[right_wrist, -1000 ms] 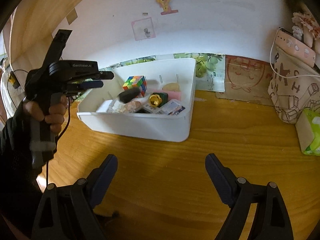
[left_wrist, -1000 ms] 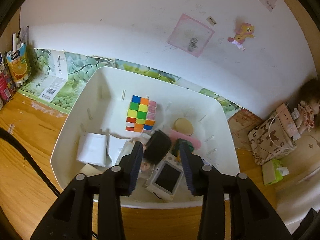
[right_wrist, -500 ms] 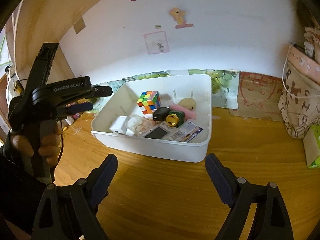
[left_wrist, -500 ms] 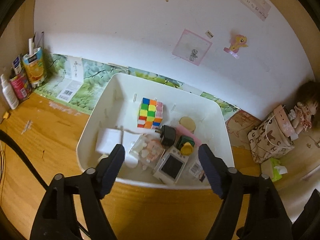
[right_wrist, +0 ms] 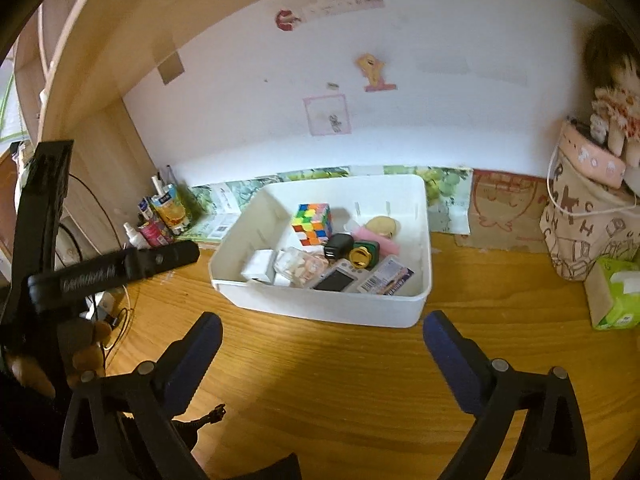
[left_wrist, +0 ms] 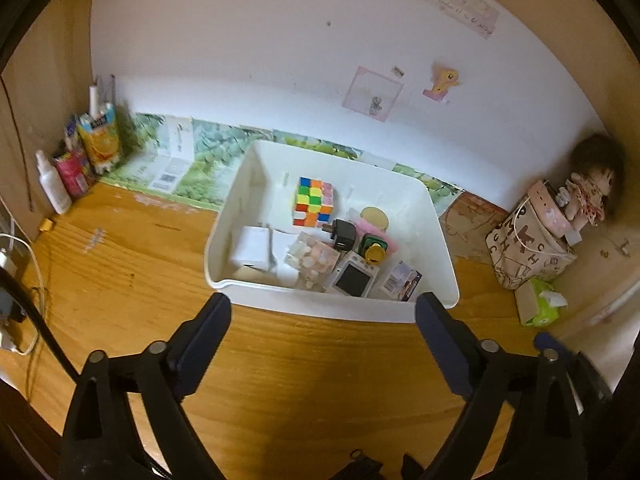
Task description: Organize rigid objects
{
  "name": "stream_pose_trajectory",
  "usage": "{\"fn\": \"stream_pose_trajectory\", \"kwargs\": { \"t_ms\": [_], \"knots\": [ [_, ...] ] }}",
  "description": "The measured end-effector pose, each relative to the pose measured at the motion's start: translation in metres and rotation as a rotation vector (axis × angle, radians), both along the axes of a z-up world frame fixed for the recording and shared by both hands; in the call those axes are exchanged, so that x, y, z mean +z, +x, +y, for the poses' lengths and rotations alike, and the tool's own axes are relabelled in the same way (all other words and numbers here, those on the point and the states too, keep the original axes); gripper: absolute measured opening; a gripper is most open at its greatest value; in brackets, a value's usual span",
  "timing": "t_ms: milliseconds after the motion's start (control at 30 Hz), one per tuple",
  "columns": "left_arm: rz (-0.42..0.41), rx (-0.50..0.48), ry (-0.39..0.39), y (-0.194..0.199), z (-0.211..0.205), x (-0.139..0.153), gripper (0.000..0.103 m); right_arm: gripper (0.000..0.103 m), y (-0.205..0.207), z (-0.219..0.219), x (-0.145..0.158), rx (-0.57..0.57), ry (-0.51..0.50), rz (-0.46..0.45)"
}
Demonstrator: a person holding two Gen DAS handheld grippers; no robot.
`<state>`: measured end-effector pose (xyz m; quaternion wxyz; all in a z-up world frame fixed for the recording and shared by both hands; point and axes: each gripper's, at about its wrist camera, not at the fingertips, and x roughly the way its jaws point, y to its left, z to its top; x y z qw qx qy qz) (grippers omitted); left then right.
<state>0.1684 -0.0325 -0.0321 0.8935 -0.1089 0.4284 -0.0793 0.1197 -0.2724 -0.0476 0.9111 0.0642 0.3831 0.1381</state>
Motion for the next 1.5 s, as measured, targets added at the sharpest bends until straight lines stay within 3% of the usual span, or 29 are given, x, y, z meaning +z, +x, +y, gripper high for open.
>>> {"fn": "stream_pose_trajectory", "kwargs": {
  "t_ms": [400,667,967,1500],
  "knots": [
    [-0.061,0.05,0.003,-0.034,0.007,0.021,0.1,0.102,-0.017,0.014,0.016,-0.032,-0.021,0.022],
    [-0.052,0.073,0.084,-0.05,0.006,0.022,0.102,0.102,-0.029,0.011,0.015,-0.082,0.025,0.096],
    [-0.084,0.095,0.177,-0.069,0.003,0.026,0.102,0.102,-0.047,0.019,0.016,-0.12,0.014,0.087],
    [-0.049,0.085,0.189,-0.082,0.004,0.02,0.102,0.102,-0.058,0.033,0.015,-0.092,-0.016,0.095]
  ]
}}
